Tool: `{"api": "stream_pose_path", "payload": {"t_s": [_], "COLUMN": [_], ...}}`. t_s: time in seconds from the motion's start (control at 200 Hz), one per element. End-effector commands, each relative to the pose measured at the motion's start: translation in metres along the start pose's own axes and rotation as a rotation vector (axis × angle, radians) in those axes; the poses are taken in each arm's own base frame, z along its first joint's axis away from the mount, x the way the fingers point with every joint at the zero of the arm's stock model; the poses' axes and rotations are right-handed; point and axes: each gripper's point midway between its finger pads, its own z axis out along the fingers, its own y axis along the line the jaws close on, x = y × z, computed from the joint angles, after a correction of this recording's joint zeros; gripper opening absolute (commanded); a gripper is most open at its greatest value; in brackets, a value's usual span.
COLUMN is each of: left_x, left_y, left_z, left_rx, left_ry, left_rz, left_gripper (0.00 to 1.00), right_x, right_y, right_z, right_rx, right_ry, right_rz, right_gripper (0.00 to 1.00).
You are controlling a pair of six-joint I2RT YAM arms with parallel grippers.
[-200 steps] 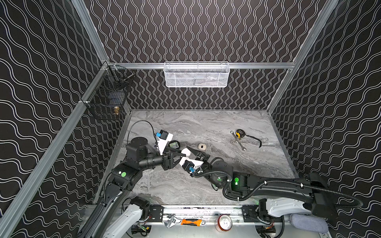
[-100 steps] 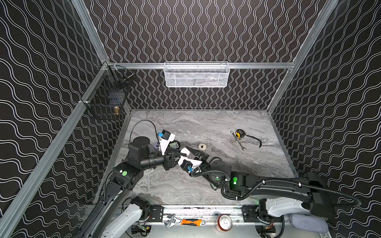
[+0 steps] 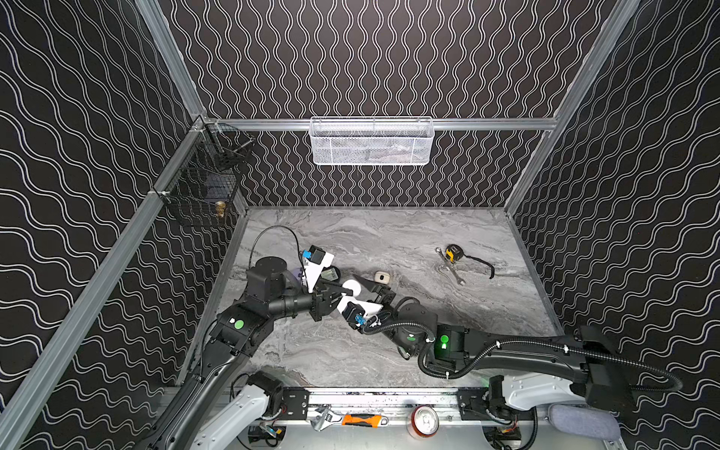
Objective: Insert wireless bluetooth earbuds into charging case
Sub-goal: Pass the charging case, then open the charging case.
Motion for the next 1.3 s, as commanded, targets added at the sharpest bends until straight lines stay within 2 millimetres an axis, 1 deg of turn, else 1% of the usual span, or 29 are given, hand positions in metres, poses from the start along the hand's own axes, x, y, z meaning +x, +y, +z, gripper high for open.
{"api": "stream_pose_path", "payload": {"t_s": [0.0, 0.05, 0.12, 0.185, 0.225, 0.29, 0.305, 0.335, 0.355, 0.38, 0.44, 0.48, 0.495, 0.541, 0.576, 0.616, 0.641, 0.646, 0.681, 0.741, 0.781, 0.896, 0.996, 1.101, 1.211, 1.291], "left_x": [-0.015, -0.019, -0.019, -0.018, -0.019, -0.025, -0.024, -0.031, -0.03, -0.033, -0.038, -0.038, -0.035, -0.028, -0.025, -0.023, -0.022, -0.019, -0.015, -0.009, -0.005, 0.003, 0.005, 0.008, 0.009, 0.01], "left_y": [0.013, 0.021, 0.041, 0.049, 0.05, 0.042, 0.041, 0.033, 0.029, 0.024, 0.02, 0.018, 0.015, 0.0, 0.0, 0.004, 0.005, 0.005, 0.0, -0.01, -0.014, -0.012, -0.015, -0.018, -0.017, -0.019], "left_z": [0.004, 0.009, 0.018, 0.027, 0.03, 0.032, 0.031, 0.027, 0.026, 0.022, 0.016, 0.019, 0.022, 0.03, 0.035, 0.039, 0.038, 0.038, 0.033, 0.022, 0.019, 0.024, 0.02, 0.02, 0.021, 0.021], "left_rx": [-0.054, -0.073, -0.128, -0.125, -0.108, -0.057, -0.045, -0.016, 0.001, 0.02, 0.033, 0.054, 0.079, 0.192, 0.223, 0.209, 0.206, 0.208, 0.229, 0.252, 0.264, 0.263, 0.259, 0.283, 0.289, 0.302], "left_ry": [-0.078, -0.111, -0.133, -0.159, -0.183, -0.263, -0.279, -0.346, -0.373, -0.424, -0.503, -0.5, -0.48, -0.421, -0.391, -0.383, -0.395, -0.394, -0.434, -0.5, -0.504, -0.425, -0.437, -0.418, -0.412, -0.402], "left_rz": [-0.004, 0.005, 0.011, 0.053, 0.104, 0.224, 0.246, 0.316, 0.352, 0.392, 0.432, 0.452, 0.463, 0.533, 0.528, 0.531, 0.544, 0.545, 0.594, 0.675, 0.706, 0.707, 0.719, 0.719, 0.713, 0.713], "left_gripper": [0.0, 0.0, 0.0, 0.0, 0.0, 0.0, 0.0, 0.0, 0.0, 0.0, 0.0, 0.0, 0.0, 0.0, 0.0, 0.0, 0.0, 0.0, 0.0, 0.0, 0.0, 0.0, 0.0, 0.0, 0.0, 0.0], "right_x": [-0.012, -0.01, -0.009, -0.007, -0.006, -0.003, -0.002, -0.001, -0.001, 0.0, -0.001, -0.003, -0.003, -0.005, -0.005, -0.003, 0.0, 0.0, 0.003, 0.008, 0.009, 0.008, 0.008, 0.007, 0.002, 0.001], "right_y": [-0.013, -0.015, -0.015, -0.016, -0.018, -0.02, -0.021, -0.021, -0.021, -0.022, -0.028, -0.03, -0.03, -0.03, -0.03, -0.029, -0.027, -0.027, -0.026, -0.029, -0.031, -0.038, -0.04, -0.035, -0.025, -0.023], "right_z": [-0.013, -0.022, -0.037, -0.05, -0.055, -0.058, -0.058, -0.057, -0.057, -0.057, -0.057, -0.06, -0.061, -0.065, -0.067, -0.069, -0.069, -0.069, -0.068, -0.068, -0.068, -0.073, -0.076, -0.074, -0.07, -0.066], "right_rx": [0.024, 0.008, -0.026, -0.053, -0.06, -0.06, -0.058, -0.059, -0.063, -0.064, -0.051, -0.06, -0.067, -0.083, -0.091, -0.098, -0.103, -0.105, -0.105, -0.092, -0.095, -0.098, -0.102, -0.132, -0.188, -0.196], "right_ry": [-0.064, -0.076, -0.097, -0.114, -0.117, -0.114, -0.114, -0.109, -0.107, -0.104, -0.104, -0.113, -0.116, -0.131, -0.135, -0.135, -0.131, -0.13, -0.123, -0.116, -0.118, -0.133, -0.144, -0.14, -0.136, -0.122], "right_rz": [0.071, 0.099, 0.146, 0.197, 0.229, 0.271, 0.281, 0.297, 0.305, 0.318, 0.354, 0.375, 0.382, 0.396, 0.403, 0.408, 0.407, 0.407, 0.404, 0.411, 0.417, 0.432, 0.431, 0.43, 0.425, 0.42], "right_gripper": [0.86, 0.88, 0.91, 0.9, 0.89, 0.85, 0.84, 0.81, 0.79, 0.75, 0.68, 0.64, 0.63, 0.61, 0.58, 0.56, 0.56, 0.56, 0.53, 0.52, 0.52, 0.51, 0.52, 0.53, 0.52, 0.51]}}
